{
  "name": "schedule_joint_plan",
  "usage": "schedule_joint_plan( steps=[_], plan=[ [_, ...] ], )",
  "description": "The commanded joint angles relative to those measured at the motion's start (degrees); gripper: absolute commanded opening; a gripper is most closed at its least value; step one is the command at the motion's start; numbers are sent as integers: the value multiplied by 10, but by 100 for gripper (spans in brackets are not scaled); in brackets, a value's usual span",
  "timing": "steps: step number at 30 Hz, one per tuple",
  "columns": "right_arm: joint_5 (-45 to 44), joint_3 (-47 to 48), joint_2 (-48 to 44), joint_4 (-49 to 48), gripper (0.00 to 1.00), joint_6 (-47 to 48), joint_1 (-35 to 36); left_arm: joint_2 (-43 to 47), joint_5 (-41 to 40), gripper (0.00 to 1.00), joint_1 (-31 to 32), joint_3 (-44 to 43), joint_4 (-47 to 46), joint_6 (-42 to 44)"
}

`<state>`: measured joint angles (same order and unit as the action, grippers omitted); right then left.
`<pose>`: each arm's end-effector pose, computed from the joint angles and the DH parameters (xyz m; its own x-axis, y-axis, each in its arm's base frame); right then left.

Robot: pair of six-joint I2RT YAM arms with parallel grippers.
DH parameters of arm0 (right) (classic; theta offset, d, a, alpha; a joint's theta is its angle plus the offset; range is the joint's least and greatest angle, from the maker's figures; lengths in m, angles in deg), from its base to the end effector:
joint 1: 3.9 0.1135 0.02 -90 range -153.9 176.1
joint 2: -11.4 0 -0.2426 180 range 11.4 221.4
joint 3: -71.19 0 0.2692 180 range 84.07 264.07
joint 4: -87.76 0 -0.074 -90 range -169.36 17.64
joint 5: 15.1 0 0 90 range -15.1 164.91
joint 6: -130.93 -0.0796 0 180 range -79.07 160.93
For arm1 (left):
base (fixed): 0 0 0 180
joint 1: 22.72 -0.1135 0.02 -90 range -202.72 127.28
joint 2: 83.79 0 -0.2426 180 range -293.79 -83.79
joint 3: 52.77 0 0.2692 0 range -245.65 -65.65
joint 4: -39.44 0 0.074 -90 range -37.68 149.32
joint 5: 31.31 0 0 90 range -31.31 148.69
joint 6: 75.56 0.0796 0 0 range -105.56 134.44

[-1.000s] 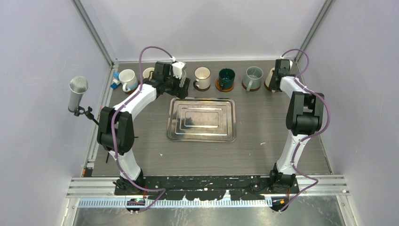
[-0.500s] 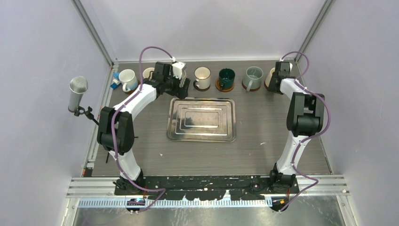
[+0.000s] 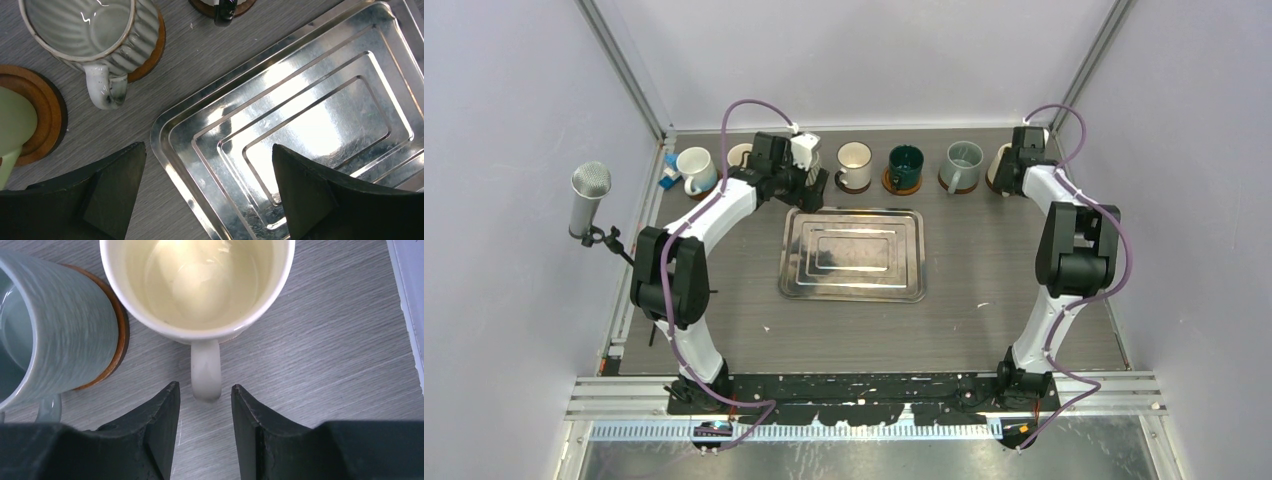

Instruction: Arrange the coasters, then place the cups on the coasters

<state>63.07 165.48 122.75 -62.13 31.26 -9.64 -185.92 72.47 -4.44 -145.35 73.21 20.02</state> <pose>0.4650 -0.0631 0.1491 -0.6796 0.2335 -0.6954 0.3558 0.9340 -0.0340 0.4180 -0.1581 0.2022 -0.6027 0.2986 -0.7400 0.5303 0.8428 -0.0919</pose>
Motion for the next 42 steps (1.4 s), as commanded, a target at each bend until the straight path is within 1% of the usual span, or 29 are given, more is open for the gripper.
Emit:
schedule_joint_plan(
  steps=[1,5,8,11,13,17,20,24,27,30,34,39,42],
  plan=[
    [14,-6,-61,11,48,1,1,10,20,100,-4,-11,12,27],
    [59,-30,-109,22,50,42,0,29,27,100,-5,13,16,41],
    [99,-50,-153,40,57,91,0,42,44,100,-15,32,31,56],
    [161,-60,-186,65,63,140,3,46,56,100,-25,47,65,93],
    [188,-71,-204,74,64,161,12,46,59,100,-30,59,84,123],
    [220,-101,-228,77,64,206,56,47,71,100,-38,80,114,186],
    [240,-124,-233,73,65,244,122,43,68,96,-39,98,127,239],
    [250,-133,-203,65,65,295,198,42,55,91,-39,125,112,285],
    [245,-116,-167,63,66,284,233,39,36,89,-39,131,100,283],
    [239,-96,-134,63,65,254,240,40,19,87,-43,133,82,248],
    [215,-76,-92,60,65,234,243,22,38,85,-62,119,78,186],
    [184,-47,-46,57,64,224,243,-8,29,81,-62,105,57,183],
    [173,-40,-31,57,64,228,243,-35,16,77,-62,90,62,191]
  ],
)
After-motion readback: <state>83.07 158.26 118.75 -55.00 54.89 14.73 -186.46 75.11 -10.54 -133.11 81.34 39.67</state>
